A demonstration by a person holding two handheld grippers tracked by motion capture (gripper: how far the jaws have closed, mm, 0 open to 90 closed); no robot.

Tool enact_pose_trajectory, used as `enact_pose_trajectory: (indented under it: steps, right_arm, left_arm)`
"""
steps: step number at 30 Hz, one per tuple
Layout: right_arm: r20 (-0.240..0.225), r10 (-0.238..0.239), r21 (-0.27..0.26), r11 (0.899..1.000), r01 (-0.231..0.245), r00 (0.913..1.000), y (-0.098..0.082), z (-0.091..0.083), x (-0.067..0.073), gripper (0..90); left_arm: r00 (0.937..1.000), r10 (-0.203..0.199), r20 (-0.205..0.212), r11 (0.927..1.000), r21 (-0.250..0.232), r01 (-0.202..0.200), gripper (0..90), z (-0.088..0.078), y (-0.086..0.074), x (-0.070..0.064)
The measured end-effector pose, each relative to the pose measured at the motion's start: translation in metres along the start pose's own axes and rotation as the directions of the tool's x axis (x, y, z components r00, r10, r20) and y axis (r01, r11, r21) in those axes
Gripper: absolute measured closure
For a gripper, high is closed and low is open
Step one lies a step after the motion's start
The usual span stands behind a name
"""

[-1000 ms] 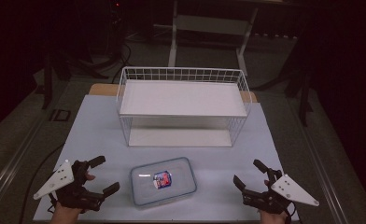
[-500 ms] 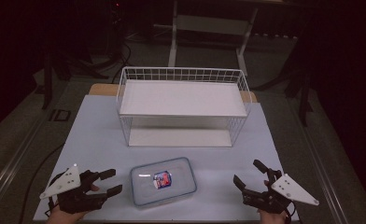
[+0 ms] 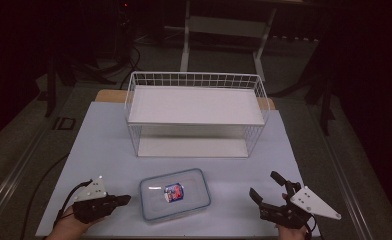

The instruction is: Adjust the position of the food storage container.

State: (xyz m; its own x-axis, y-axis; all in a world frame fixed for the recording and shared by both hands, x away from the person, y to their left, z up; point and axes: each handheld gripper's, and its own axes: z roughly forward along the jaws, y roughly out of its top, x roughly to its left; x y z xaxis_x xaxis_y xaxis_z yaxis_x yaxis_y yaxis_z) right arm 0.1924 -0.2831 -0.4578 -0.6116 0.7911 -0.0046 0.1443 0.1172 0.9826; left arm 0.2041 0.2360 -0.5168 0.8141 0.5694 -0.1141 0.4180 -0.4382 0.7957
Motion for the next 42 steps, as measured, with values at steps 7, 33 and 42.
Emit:
enact_pose_trajectory:
  steps: [7, 33, 42]
  right_arm:
    - [-0.003, 0.004, 0.000, 1.000, -0.004, 1.0000, 0.000, 0.001, 0.000, 13.3]
    - [-0.011, 0.000, -0.003, 1.000, 0.000, 0.9999, 0.000, 0.000, 0.001, 13.3]
    - [-0.007, -0.002, -0.005, 1.000, 0.002, 1.0000, 0.001, -0.001, 0.002, 13.3]
  left_arm:
    - [0.9999, -0.002, 0.011, 0.9983, 0.059, 0.001, 89.1, 0.017, 0.003, 0.003]
    - [0.9991, -0.043, -0.002, 0.9990, 0.015, 0.043, 89.1, 0.057, 0.035, 0.030]
    - [0.9976, -0.069, 0.006, 0.9960, 0.057, 0.068, 89.0, 0.036, 0.023, 0.019]
